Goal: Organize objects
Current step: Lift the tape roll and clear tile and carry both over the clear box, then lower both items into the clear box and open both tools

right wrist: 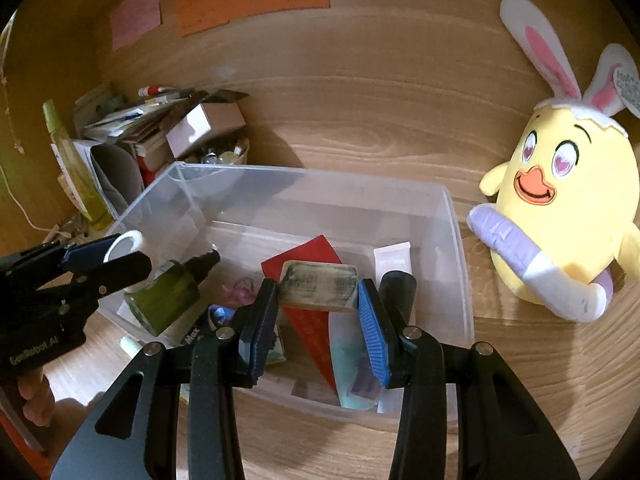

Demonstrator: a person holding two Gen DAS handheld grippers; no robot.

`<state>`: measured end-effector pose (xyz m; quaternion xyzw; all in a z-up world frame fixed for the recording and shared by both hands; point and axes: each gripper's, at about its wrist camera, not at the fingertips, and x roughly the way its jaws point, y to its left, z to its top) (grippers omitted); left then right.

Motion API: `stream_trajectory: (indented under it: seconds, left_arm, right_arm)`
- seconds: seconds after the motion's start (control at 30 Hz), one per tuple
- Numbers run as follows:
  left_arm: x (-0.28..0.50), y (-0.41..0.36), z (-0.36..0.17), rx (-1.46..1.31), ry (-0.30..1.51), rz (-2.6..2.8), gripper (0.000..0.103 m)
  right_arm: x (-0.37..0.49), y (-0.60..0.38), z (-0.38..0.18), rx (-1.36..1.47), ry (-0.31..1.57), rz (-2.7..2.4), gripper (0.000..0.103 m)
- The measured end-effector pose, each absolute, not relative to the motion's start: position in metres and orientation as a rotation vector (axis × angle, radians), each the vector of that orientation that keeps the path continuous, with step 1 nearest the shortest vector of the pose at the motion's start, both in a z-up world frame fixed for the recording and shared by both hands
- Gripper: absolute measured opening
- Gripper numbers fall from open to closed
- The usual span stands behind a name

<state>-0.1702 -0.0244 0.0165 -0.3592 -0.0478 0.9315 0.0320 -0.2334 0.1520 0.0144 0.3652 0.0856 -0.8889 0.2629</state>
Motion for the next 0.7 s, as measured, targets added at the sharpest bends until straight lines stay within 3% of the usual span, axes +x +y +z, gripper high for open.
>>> stream_trajectory:
  seconds: [0.1,0.23,0.4,0.47,0.57,0.7]
  left_arm:
    - [-0.171,-0.019,0.015,-1.108,-0.113,2.869,0.043]
    - [-0.167,-0.012,0.015,-1.094,-0.07,2.878,0.062]
    - [-0.165,-0.011,0.017,-1.084,-0.066,2.878,0.066]
    - [-0.163,-0.013,0.019,-1.089,-0.085,2.875,0.075]
    - [-0.157,-0.019,0.026,-1.065,-0.149,2.879,0.078]
    - [-0.148,-0.023,0.034,-1.039,-0.166,2.896,0.081]
  right_arm:
    - [-0.236,0.152,0.012,1.002,0.231,-2.406,0.037]
    - [-0.236,0.152,0.009,1.01,0.246,-2.409,0.037]
    - [-0.231,0.148,0.011,0.982,0.292,-2.423,0.037]
    - [-0.229,0.147,0.012,0.974,0.307,-2.421,0.038]
    - [-0.226,0.147,0.014,0.961,0.319,-2.436,0.05]
    - [-0.223,0.148,0.017,0.94,0.327,-2.449,0.055]
